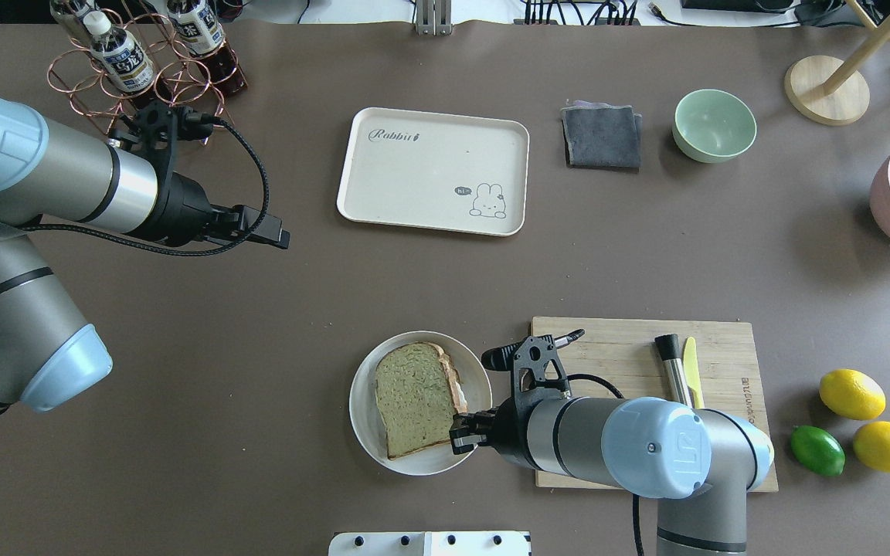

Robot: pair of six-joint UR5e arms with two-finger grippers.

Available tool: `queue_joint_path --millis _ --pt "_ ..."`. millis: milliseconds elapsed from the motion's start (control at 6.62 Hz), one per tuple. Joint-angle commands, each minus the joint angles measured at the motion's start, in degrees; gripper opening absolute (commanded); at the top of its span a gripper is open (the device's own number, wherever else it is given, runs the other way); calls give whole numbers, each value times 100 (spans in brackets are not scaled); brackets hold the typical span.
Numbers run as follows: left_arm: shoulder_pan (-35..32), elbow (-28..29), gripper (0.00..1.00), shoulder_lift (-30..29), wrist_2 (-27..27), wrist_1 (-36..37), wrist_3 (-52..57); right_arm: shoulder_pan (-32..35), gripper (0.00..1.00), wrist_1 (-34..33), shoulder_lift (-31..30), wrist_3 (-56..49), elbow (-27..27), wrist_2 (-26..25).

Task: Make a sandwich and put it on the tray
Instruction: 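Carry the bread slice over the egg toast and lay it on top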

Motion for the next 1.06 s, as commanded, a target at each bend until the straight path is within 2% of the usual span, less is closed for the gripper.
queue_joint_path --millis 0,453,605,756,907 --pt "1 7 98 -6 0 1 3 -20 0 0 -95 29 -10 -63" --pt "9 7 98 -6 0 1 3 -64 0 9 -183 64 8 -186" --pt "36 7 98 -6 0 1 3 -64 53 9 -183 64 25 -186" --pt "71 15 98 -6 0 1 3 -64 100 9 -183 82 51 -334" --pt "71 15 98 -6 0 1 3 -64 100 9 -175 82 78 -440"
